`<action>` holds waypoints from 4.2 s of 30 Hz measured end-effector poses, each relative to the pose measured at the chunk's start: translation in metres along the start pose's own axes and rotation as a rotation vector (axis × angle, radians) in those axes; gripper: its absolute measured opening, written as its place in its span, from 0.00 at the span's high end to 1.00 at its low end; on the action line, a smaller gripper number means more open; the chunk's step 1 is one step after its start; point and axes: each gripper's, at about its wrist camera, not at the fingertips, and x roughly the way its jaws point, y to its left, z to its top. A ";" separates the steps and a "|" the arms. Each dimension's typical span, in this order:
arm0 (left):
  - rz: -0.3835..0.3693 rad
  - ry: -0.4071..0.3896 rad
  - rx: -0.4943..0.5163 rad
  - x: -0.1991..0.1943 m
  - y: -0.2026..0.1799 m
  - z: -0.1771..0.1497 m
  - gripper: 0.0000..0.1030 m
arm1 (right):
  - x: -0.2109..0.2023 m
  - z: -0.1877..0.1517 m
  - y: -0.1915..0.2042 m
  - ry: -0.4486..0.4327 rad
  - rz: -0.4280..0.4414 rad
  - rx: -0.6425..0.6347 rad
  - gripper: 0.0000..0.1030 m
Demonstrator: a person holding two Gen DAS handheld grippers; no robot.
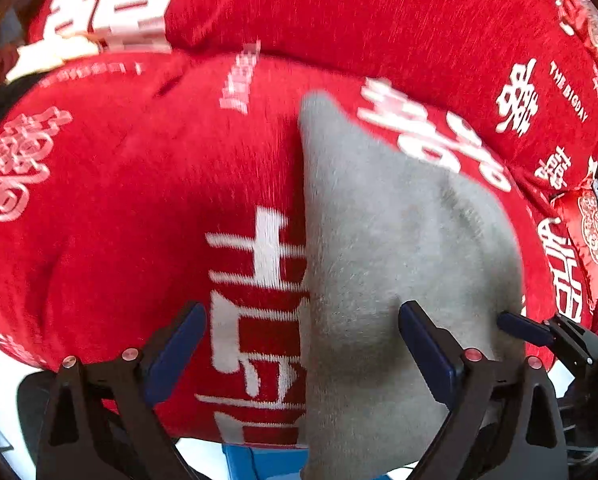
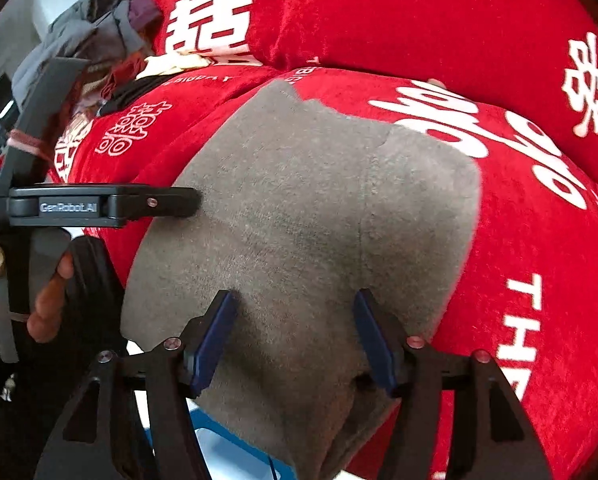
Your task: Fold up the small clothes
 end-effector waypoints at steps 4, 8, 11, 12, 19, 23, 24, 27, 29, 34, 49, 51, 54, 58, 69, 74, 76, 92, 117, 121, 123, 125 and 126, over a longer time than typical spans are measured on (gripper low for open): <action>0.017 -0.027 0.044 -0.008 -0.009 0.010 0.05 | -0.019 0.010 -0.015 -0.046 -0.008 0.033 0.36; 0.115 0.040 0.101 0.028 -0.022 0.029 0.05 | -0.011 0.037 -0.034 -0.041 -0.016 0.055 0.36; 0.114 0.095 0.081 0.053 -0.023 0.039 0.05 | 0.012 0.058 -0.045 0.007 0.012 0.064 0.36; 0.105 0.107 0.070 0.060 -0.021 0.043 0.05 | 0.022 0.065 -0.050 0.026 0.003 0.068 0.36; 0.079 0.140 0.049 0.073 -0.018 0.057 0.02 | 0.048 0.084 -0.074 0.064 -0.028 0.111 0.35; 0.068 0.098 0.041 0.049 -0.024 0.057 0.02 | 0.030 0.081 -0.071 0.040 -0.025 0.124 0.35; 0.064 0.084 0.059 0.040 -0.028 0.054 0.02 | 0.023 0.078 -0.065 0.027 -0.016 0.116 0.35; 0.091 0.057 0.109 0.023 -0.039 0.039 0.02 | 0.000 0.064 -0.039 -0.012 -0.005 0.031 0.35; 0.130 0.051 0.142 0.017 -0.043 0.025 0.02 | -0.013 0.050 -0.019 -0.028 -0.005 -0.039 0.35; 0.148 0.074 0.126 0.010 -0.032 0.001 0.02 | -0.028 0.009 0.023 -0.045 0.029 -0.201 0.35; 0.109 0.053 0.198 -0.017 -0.048 -0.031 0.02 | -0.019 -0.012 -0.015 -0.017 0.117 -0.142 0.35; 0.089 0.078 0.245 -0.011 -0.061 -0.039 0.02 | -0.026 -0.010 -0.019 -0.037 0.081 -0.150 0.35; 0.155 0.135 0.285 0.013 -0.071 -0.049 0.02 | -0.021 -0.005 -0.026 -0.030 0.002 -0.172 0.35; 0.162 0.221 0.241 0.035 -0.058 -0.056 0.02 | 0.001 -0.006 -0.036 0.024 -0.183 -0.188 0.34; 0.076 0.081 0.189 -0.009 -0.071 -0.025 0.02 | -0.020 0.002 -0.029 -0.053 -0.156 -0.166 0.34; 0.117 0.075 0.153 0.008 -0.072 -0.004 0.02 | -0.020 0.014 -0.018 -0.073 -0.076 -0.150 0.34; 0.141 0.060 0.130 0.019 -0.071 0.007 0.02 | -0.013 0.016 -0.010 -0.071 -0.065 -0.170 0.34; 0.251 0.093 0.111 0.048 -0.067 0.019 0.00 | -0.002 -0.027 0.002 0.007 -0.056 -0.163 0.32; 0.258 0.107 0.126 0.016 -0.082 -0.010 0.00 | -0.021 -0.017 0.030 0.050 -0.147 -0.161 0.28; 0.220 0.096 0.107 0.006 -0.084 -0.011 0.00 | -0.027 -0.009 0.028 0.061 -0.197 -0.133 0.28; 0.222 0.051 0.102 -0.002 -0.085 -0.011 0.00 | -0.029 -0.007 0.026 0.066 -0.204 -0.115 0.28; 0.245 0.032 0.097 -0.006 -0.085 -0.013 0.00 | -0.031 -0.006 0.025 0.067 -0.215 -0.103 0.28; 0.245 0.033 0.091 -0.006 -0.084 -0.013 0.00 | -0.032 -0.006 0.025 0.067 -0.220 -0.099 0.28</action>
